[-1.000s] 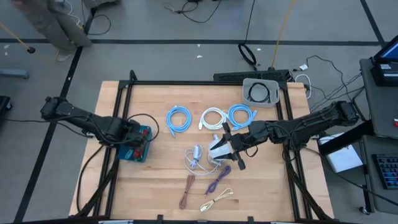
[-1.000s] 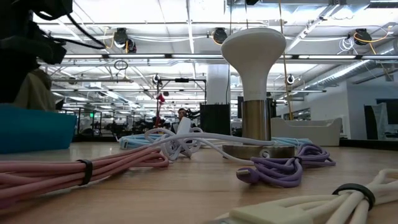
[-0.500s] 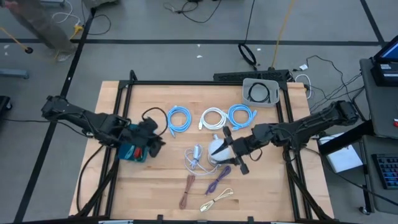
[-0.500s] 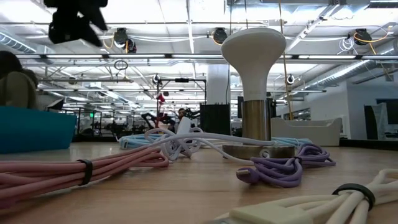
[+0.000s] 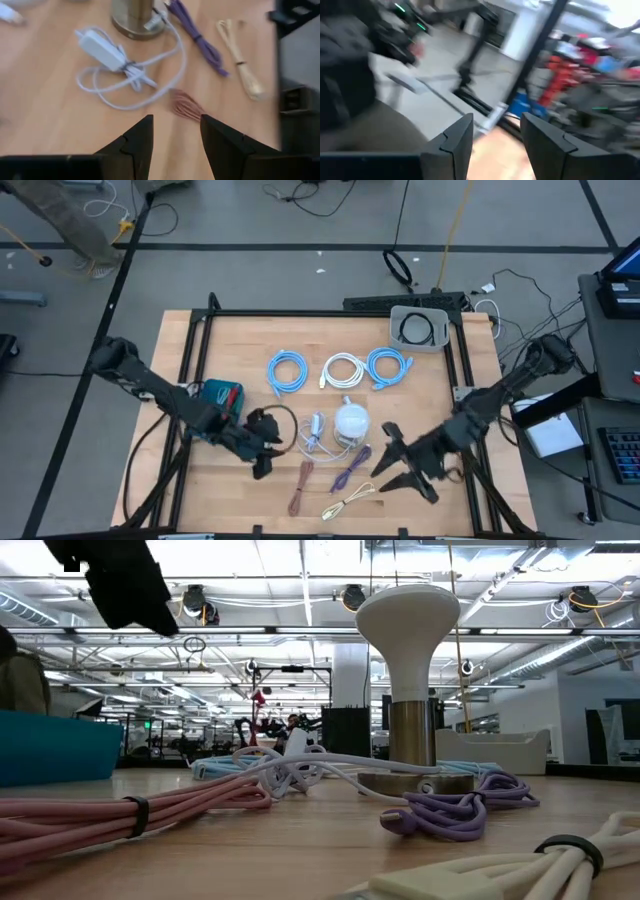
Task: Pick & Place USB Port
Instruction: Put the white HDMI cable into the gray bin
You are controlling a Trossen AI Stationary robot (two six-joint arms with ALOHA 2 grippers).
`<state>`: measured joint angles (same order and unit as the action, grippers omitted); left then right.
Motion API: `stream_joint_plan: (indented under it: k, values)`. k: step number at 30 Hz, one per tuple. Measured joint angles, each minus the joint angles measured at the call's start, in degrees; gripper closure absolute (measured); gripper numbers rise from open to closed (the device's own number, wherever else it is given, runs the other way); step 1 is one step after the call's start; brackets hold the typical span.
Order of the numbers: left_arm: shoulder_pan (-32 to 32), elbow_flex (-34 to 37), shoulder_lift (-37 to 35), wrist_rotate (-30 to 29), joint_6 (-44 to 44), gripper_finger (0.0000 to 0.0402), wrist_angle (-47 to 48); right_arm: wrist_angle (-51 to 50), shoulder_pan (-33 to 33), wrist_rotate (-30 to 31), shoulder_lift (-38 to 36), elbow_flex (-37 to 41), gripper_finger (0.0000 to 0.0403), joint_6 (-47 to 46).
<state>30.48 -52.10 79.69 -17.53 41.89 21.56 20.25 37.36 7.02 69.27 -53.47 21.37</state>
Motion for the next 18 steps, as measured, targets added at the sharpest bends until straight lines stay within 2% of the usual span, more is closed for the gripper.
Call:
stream_joint_plan:
  k: [2, 4, 6, 9, 12, 18]
  values:
    - [1.2, 0.0, 1.8, -5.0, -1.9, 0.0238, -0.4, -0.6, 2.3, 9.1, 0.7, 0.0, 0.0248, 2.7]
    - [2.0, 0.0, 3.0, -9.6, -3.0, 0.0238, -0.4, -5.5, 3.5, 15.2, 1.4, -0.5, 0.0248, 1.6]
    - [2.3, 0.0, 3.7, -12.5, -4.0, 0.0238, -0.4, -12.7, 3.6, 17.3, 2.9, -2.1, 0.0248, -4.8]
    - [1.8, 0.0, 3.7, -13.6, -5.5, 0.0238, -0.4, -22.6, 2.7, 18.4, 6.7, -5.9, 0.0248, -14.7]
    - [1.2, 0.0, 3.2, -14.4, -5.8, 0.0238, 0.1, -30.9, 1.8, 16.1, 12.0, -10.2, 0.0248, -20.8]
    - [1.0, 0.0, 2.8, -17.1, -6.2, 0.0238, 0.6, -38.6, 1.3, -2.7, 23.0, -16.9, 0.0248, -29.5]
